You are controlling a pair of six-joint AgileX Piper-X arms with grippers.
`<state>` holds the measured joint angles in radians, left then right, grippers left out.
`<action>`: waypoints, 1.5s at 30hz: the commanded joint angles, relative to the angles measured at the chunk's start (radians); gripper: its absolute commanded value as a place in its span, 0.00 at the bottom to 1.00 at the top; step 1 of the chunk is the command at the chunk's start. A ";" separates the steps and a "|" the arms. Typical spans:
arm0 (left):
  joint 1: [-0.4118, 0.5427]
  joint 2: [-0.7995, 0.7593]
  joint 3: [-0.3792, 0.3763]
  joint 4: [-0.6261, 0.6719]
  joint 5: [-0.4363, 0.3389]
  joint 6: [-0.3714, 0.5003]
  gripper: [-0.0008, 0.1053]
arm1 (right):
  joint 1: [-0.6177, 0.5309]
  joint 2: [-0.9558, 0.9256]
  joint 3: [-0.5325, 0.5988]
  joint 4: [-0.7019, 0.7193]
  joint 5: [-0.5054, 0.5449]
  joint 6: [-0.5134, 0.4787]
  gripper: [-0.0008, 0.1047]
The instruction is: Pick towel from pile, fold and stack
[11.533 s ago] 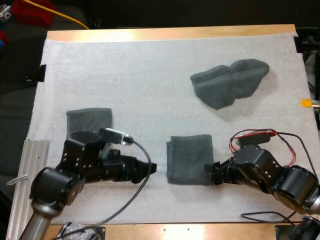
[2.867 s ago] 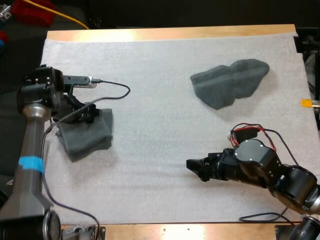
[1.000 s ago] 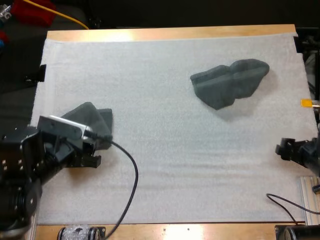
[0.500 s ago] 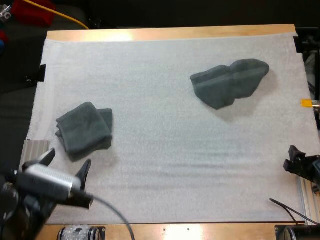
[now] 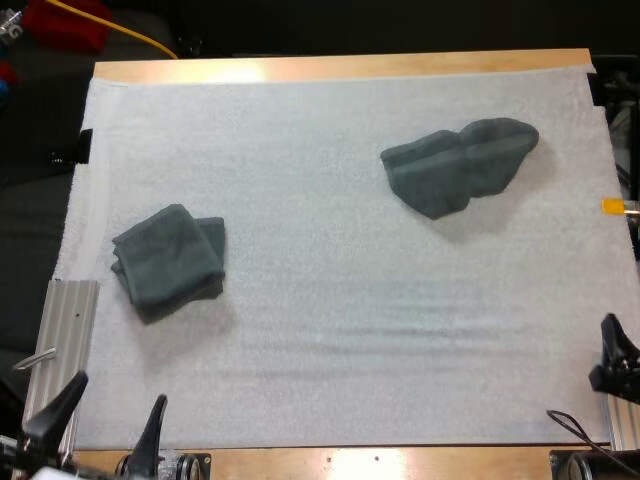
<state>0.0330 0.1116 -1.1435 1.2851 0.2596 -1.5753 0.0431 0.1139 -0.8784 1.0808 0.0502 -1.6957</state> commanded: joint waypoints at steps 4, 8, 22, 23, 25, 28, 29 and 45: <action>-0.004 -0.061 -0.003 0.003 0.006 -0.006 0.66 | -0.005 -0.087 -0.005 0.000 -0.002 -0.010 0.72; -0.004 -0.115 -0.003 0.025 0.006 -0.006 0.66 | -0.005 -0.156 -0.005 0.000 -0.002 -0.010 0.72; -0.004 -0.268 0.031 0.250 0.006 0.000 0.66 | -0.005 -0.168 -0.014 0.064 -0.009 -0.003 0.72; -0.004 -0.268 0.045 0.246 0.006 0.003 0.66 | -0.005 -0.168 -0.014 0.064 -0.009 -0.003 0.72; -0.004 -0.268 0.069 0.229 0.006 0.007 0.66 | -0.005 -0.168 -0.011 0.063 -0.009 -0.003 0.72; -0.004 -0.268 0.128 0.169 0.006 0.007 0.66 | -0.005 -0.168 0.004 0.060 -0.009 -0.003 0.72; -0.004 -0.268 0.150 0.144 0.006 0.007 0.66 | -0.005 -0.168 0.015 0.055 -0.009 -0.003 0.72; -0.004 -0.264 0.541 -0.177 0.006 0.007 0.66 | -0.005 -0.167 0.224 -0.031 -0.009 -0.005 0.72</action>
<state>0.0330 -0.0157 -0.6010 1.1267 0.2614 -1.5665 0.0431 -0.0078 -0.6526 1.0642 0.0434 -1.6912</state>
